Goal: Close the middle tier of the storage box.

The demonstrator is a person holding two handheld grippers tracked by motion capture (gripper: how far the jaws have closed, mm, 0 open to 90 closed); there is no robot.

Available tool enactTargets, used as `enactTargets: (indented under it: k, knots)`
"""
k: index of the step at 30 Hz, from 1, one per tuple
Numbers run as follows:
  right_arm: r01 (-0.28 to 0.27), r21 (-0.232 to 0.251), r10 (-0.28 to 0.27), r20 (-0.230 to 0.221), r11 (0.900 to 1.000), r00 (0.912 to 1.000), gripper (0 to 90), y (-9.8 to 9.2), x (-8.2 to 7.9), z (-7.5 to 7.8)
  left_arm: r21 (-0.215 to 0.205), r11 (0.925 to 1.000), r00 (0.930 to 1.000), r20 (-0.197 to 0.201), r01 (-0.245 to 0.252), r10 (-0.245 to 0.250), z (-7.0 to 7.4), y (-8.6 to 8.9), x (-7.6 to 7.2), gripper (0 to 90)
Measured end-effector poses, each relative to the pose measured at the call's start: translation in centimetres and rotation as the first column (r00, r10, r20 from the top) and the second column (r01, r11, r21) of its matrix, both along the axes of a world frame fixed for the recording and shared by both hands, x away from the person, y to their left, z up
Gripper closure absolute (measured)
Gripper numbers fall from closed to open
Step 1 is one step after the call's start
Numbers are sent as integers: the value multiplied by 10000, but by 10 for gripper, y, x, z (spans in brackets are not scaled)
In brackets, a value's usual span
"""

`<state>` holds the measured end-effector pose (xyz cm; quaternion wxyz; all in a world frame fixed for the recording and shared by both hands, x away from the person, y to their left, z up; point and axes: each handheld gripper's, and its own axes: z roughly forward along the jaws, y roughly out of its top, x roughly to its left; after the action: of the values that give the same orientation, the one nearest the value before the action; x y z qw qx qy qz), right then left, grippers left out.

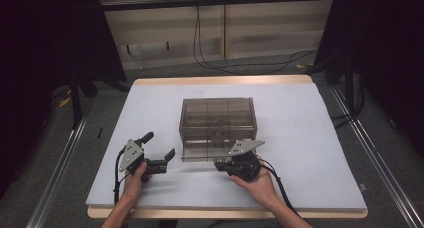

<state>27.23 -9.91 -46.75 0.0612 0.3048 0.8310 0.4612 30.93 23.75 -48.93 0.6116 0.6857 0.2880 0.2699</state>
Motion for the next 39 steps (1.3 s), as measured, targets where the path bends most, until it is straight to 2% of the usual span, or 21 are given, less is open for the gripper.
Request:
enactTargets:
  k: [2, 8, 39]
  knots:
    - [5, -30, -5, 19, 10000, 10000, 900, 1, 0, 0, -96, 10000, 10000, -9, -11, 11, 0, -1, 0, 8]
    - [8, 44, -8, 47, 10000, 10000, 900, 2, 0, 1, 2, 10000, 10000, -1, -3, 3, 0, 0, 0, 8]
    - [21, 164, -23, 132, 9999, 9999, 900, 3, 2, 0, -19, 10000, 10000, 10, -2, 2, 0, 0, 0, 8]
